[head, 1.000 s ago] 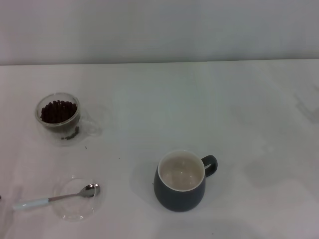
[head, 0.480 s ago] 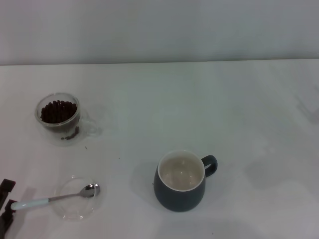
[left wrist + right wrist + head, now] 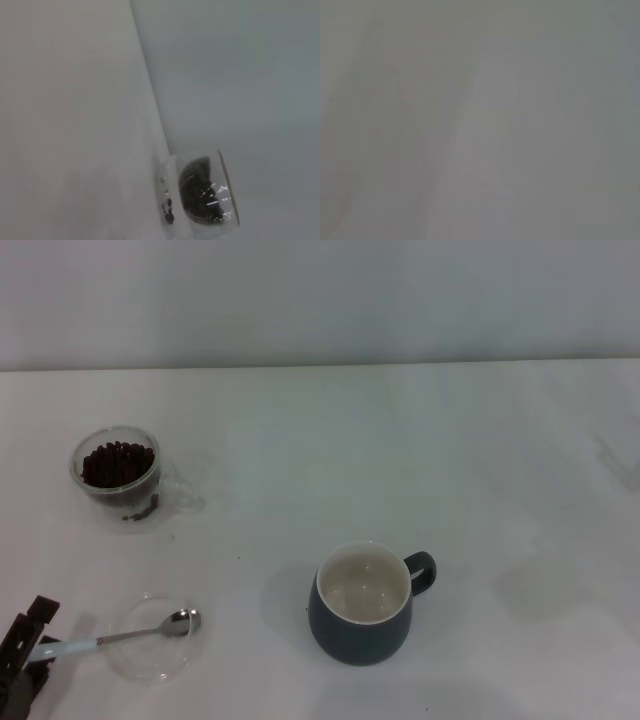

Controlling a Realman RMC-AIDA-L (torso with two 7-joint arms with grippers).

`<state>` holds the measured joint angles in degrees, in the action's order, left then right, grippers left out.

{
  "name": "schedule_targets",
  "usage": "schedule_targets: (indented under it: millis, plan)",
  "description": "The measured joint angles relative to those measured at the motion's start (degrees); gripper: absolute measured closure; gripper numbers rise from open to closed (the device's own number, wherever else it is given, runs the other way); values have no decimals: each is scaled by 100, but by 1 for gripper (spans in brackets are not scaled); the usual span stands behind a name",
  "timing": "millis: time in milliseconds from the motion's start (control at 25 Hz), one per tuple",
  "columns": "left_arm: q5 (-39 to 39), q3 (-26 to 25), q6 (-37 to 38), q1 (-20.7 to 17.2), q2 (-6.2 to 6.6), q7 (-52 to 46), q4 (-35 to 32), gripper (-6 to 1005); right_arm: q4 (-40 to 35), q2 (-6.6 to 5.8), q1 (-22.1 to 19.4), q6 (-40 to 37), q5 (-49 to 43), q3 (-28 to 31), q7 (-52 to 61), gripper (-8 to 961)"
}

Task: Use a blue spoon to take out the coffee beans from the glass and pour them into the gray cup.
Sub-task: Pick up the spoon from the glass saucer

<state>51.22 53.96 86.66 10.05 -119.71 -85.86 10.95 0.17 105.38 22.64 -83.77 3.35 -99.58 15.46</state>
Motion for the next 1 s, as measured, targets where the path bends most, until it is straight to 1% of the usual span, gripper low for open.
schedule_targets:
  millis: [320, 640, 1000]
  plan:
    - [166, 0, 134, 0, -8, 244, 23, 113, -6, 0, -83, -48, 3, 0, 0, 249]
    - [275, 0, 127, 2, -18, 261, 37, 134, 21, 4, -115, -47, -11, 0, 0, 249]
    - [284, 0, 133, 6, -26, 279, 39, 157, 0, 21, -241, -52, 7, 0, -95, 249]
